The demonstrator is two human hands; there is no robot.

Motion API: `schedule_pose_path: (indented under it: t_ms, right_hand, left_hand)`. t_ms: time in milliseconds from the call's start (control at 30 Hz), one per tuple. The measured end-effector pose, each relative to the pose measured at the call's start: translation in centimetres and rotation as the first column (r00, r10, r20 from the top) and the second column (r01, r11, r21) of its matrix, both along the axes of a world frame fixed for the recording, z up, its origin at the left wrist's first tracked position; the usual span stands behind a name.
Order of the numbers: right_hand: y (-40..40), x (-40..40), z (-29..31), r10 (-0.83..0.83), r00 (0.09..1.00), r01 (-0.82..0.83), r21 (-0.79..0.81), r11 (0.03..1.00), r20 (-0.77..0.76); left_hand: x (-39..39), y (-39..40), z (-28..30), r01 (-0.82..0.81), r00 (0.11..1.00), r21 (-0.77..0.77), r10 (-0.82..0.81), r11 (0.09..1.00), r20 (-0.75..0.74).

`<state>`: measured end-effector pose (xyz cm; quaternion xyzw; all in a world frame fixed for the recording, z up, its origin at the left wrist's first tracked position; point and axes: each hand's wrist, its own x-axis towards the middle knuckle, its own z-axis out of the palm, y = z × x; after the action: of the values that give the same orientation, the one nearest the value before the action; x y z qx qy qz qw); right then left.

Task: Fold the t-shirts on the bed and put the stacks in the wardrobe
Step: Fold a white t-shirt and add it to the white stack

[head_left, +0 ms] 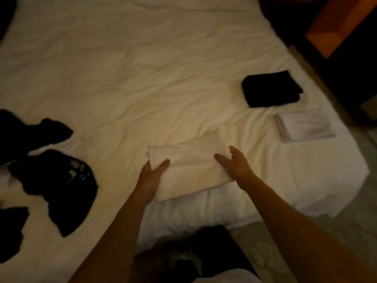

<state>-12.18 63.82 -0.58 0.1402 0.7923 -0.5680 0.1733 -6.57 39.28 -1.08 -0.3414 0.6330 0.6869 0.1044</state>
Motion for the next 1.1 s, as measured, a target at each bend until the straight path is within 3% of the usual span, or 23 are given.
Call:
schedule_pose_path:
  t_ms: [200,400,833,1100]
  right_hand:
    - [9.5,1.4,6.6,-0.161,0.984,0.162,0.007,0.987,-0.069]
    - [18.5,-0.7,10.3,-0.232,0.962,0.243,0.063,0.968,-0.146]
    - [39.7,-13.1,7.4,-0.273,0.955,0.282,0.069,0.957,-0.117]
    - [48.1,-19.2,2.6,-0.333,0.940,0.327,0.077,0.942,0.072]
  left_hand:
    - [-2.4,8.1,4.8,0.162,0.980,0.041,-0.156,0.986,-0.120]
    - [-5.9,17.6,7.7,0.223,0.957,0.042,-0.210,0.974,-0.202]
    - [-18.8,38.8,5.8,0.241,0.959,0.009,-0.236,0.971,-0.159]
    - [-24.3,47.7,1.4,0.291,0.954,-0.039,-0.293,0.956,-0.061]
